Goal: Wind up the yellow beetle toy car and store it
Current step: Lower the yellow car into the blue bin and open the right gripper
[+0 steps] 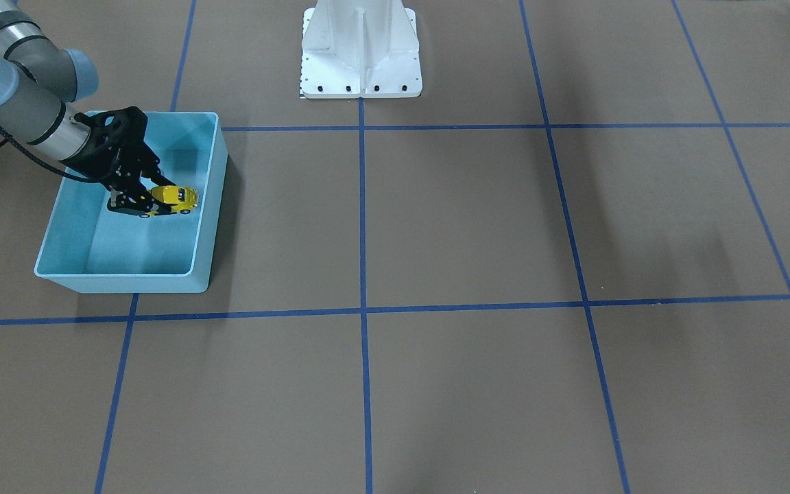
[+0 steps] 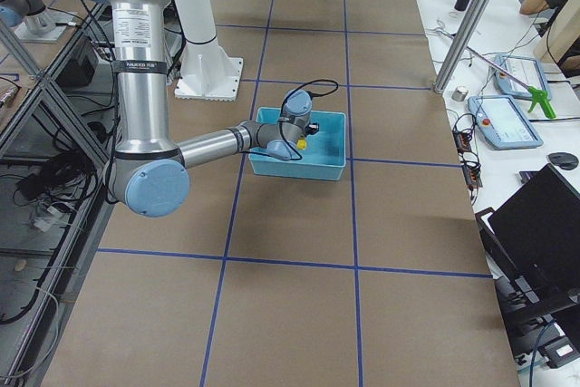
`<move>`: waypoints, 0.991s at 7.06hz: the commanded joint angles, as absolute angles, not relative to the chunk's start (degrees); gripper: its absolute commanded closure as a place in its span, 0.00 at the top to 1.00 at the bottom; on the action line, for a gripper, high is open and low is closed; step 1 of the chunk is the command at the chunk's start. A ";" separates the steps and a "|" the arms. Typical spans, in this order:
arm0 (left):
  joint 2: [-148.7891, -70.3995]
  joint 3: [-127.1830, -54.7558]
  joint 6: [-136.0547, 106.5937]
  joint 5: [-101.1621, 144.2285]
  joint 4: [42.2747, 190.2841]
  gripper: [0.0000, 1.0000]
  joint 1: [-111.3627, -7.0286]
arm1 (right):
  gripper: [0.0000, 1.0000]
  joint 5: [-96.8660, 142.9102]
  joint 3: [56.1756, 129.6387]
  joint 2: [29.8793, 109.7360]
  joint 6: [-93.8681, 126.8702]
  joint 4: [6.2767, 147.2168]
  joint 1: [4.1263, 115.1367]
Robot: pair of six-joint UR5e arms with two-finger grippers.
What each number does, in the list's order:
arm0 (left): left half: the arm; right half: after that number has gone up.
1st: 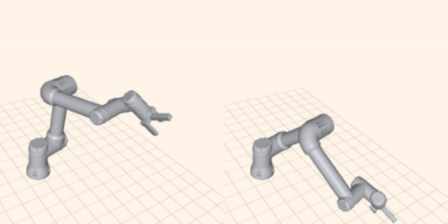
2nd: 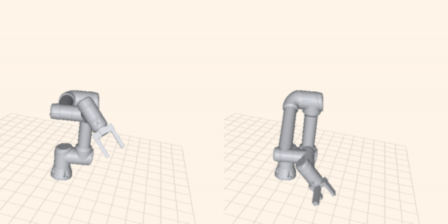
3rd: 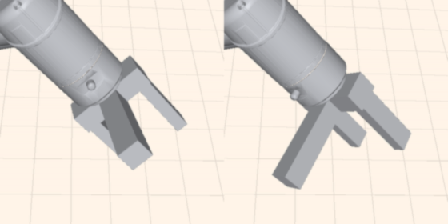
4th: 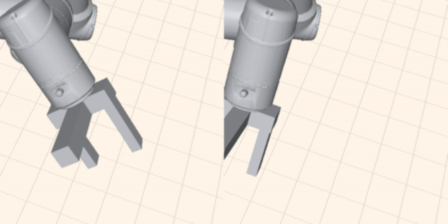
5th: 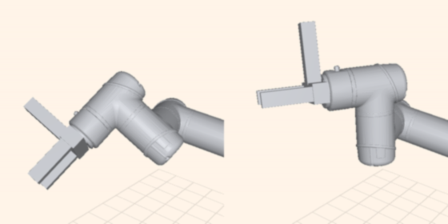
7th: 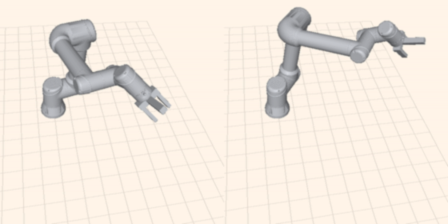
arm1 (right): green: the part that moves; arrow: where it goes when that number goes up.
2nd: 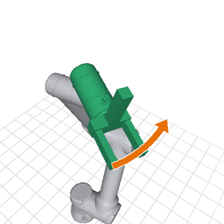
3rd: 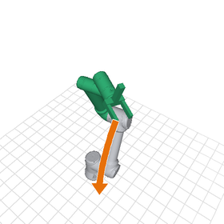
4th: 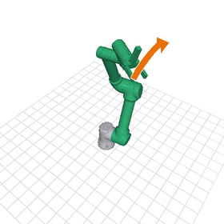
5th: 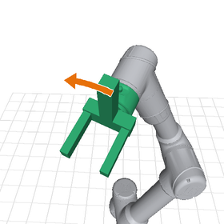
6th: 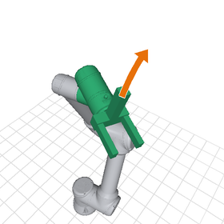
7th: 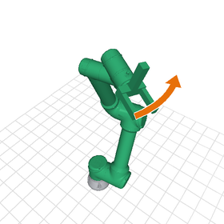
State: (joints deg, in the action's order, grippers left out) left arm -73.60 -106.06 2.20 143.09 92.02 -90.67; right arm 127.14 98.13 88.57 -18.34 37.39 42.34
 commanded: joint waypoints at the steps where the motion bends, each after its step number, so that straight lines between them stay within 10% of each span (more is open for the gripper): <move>1: -73.56 -106.08 2.20 143.09 92.02 1.00 -90.70 | 0.29 127.00 97.47 89.38 -17.14 36.39 41.66; 2: -73.56 -106.08 2.20 143.09 92.02 1.00 -90.70 | 0.93 127.09 97.47 89.38 -17.14 36.39 41.57; 7: -73.65 -106.08 2.20 143.17 92.02 1.00 -90.70 | 1.00 131.56 111.91 95.68 -0.19 36.30 48.48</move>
State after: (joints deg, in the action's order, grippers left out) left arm -73.62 -106.08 2.20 143.11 92.02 -90.70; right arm 129.55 104.65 92.26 -9.81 35.91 44.52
